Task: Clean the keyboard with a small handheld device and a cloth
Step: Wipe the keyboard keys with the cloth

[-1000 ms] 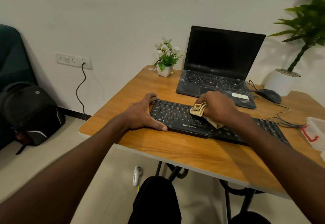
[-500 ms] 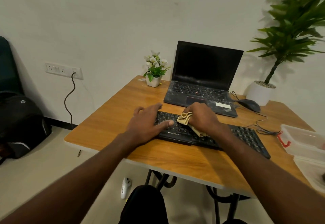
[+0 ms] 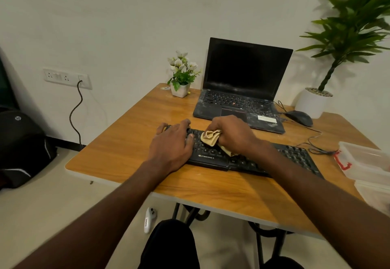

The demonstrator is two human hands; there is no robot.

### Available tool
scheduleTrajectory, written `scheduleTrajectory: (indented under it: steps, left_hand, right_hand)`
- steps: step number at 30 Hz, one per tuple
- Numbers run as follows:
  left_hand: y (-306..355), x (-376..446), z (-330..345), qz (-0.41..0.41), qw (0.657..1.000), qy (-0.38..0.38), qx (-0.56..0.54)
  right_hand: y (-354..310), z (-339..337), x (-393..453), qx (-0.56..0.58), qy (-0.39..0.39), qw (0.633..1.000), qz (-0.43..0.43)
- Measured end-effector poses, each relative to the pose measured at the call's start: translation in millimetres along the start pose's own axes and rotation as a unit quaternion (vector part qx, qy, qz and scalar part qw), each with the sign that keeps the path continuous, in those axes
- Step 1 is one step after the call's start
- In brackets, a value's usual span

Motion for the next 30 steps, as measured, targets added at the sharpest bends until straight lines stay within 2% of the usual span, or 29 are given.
scheduleTrajectory:
  steps: [6,12,14,18,21,24,28,30]
  left_hand:
    - [0,0,0,0.000,1.000,0.000,-0.002]
    - [-1,0,1,0.000,1.000,0.006,-0.006]
    - [-1,0,1,0.002,1.000,0.006,-0.007]
    - [-1,0,1,0.004,1.000,0.007,-0.005]
    - [-1,0,1,0.005,1.000,0.007,-0.006]
    - [-1,0,1,0.002,1.000,0.008,-0.005]
    - [-1,1,1,-0.002,1.000,0.012,-0.009]
    - [-1,1,1,0.002,1.000,0.011,-0.006]
  right_hand:
    - [29,-20,7,-0.064,-0.114,0.991,0.012]
    - [14,-8,-1,0.007,-0.060,0.998,0.013]
    - [23,-12,-8,-0.011,-0.054,0.998,0.023]
    - [39,-20,-6,-0.042,-0.101,0.991,0.077]
    - [37,-21,-5,-0.022,-0.072,0.991,0.108]
    - [36,-21,-16,-0.062,-0.043,0.989,0.130]
    - [27,-24,-21,-0.123,-0.045,0.983,0.127]
    - [21,-24,-18,-0.087,-0.022,0.989,0.115]
Point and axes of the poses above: each hand's wrist, its own x-axis towards the middle knuckle, its own z-axis out of the palm, y = z × x, the point moved 8 cm from there along x, towards the middle knuckle, and after that the axes turned 3 degrees about -x, right-handed, at the moved point
